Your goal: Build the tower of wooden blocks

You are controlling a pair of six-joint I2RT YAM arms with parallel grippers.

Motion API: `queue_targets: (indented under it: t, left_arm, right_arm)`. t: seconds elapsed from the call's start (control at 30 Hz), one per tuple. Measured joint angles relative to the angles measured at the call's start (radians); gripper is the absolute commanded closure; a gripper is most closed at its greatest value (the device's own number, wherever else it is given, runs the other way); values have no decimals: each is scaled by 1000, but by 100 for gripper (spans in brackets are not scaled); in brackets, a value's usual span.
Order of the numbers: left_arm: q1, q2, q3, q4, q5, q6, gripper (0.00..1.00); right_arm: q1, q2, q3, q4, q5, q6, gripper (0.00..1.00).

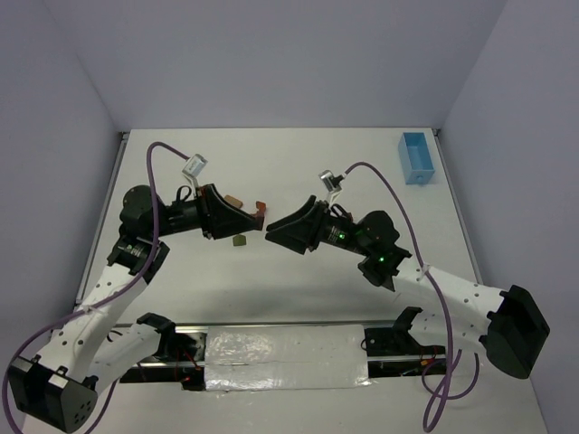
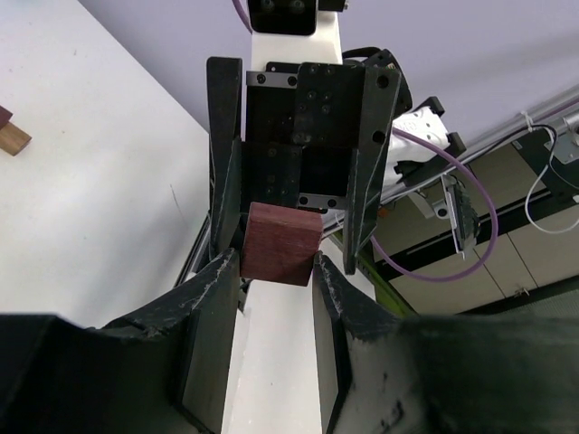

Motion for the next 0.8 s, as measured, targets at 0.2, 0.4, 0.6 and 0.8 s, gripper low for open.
queue_targets:
  t: [0.2, 0.4, 0.6, 0.8]
  left_arm:
    - [0, -3, -12, 40, 13, -29, 96]
    - [0, -3, -17, 58, 27, -50, 96]
    - [0, -3, -17, 62, 31, -49, 96]
    - [0, -3, -17, 64, 32, -51, 96]
  right_arm:
    - [1, 6, 28, 15, 15, -8, 29]
    - [1, 27, 73, 6, 34, -37, 30]
    - [1, 34, 83, 3, 37, -54, 40]
    - [1, 47, 83, 4, 33, -55, 50]
